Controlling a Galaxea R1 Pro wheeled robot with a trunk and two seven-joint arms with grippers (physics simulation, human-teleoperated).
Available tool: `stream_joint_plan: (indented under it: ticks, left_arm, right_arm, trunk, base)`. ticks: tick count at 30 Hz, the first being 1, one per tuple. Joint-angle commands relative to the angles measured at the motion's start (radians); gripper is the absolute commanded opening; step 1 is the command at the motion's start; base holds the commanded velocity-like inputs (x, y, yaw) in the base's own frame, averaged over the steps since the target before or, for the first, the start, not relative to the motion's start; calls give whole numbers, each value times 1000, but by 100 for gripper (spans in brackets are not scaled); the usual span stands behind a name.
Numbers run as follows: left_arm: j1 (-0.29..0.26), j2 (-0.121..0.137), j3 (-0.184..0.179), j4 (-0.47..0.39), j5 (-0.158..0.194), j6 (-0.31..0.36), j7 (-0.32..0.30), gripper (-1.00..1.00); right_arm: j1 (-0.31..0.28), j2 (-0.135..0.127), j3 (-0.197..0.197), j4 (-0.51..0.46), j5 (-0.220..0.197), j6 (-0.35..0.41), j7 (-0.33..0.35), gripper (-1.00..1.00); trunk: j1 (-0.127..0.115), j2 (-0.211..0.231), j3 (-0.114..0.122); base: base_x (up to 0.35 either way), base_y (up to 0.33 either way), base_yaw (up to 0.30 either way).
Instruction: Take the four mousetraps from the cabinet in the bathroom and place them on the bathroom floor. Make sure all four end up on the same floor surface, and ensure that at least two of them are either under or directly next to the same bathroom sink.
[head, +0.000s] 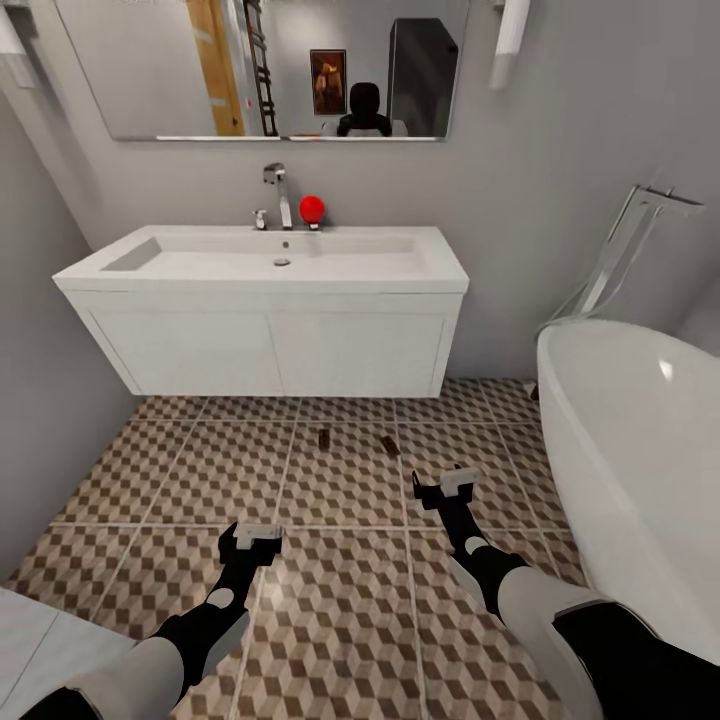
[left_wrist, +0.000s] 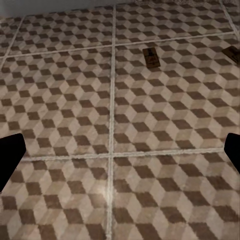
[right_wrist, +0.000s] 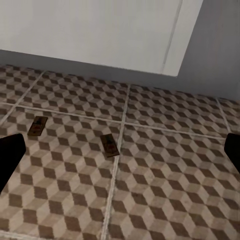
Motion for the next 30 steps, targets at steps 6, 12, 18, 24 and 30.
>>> stream_joint_plan:
  ticks: [6,12,18,24,30]
  left_arm:
    - [0,1,-9,-1,3,-1,7,100]
    - [0,1,-9,-1,4,-1,7,100]
    - [0,1,-9,1,4,-1,7,100]
    - [0,1,-9,1,4,-1,7,100]
    - [0,1,-9,2,4,-1,7,100]
  right_arm:
    - [-1,0,8,1,3,-1,-10,100]
    - [-1,0,8,1,3,-1,-10,100]
    - [-1,0,8,1,3,-1,-9,100]
    - [-1,0,8,1,3,-1,-9,100]
    - [-1,0,8,1,3,-1,-9,100]
  trunk:
    - [-23,42,18]
    - [-46,84,37]
    - [-69,126,56]
    - [-92,168,75]
    - [-115,210,93]
  base:
    - [0,0,0]
    - [0,0,0]
    - [0,0,0]
    - [0,0,0]
    - [0,0,0]
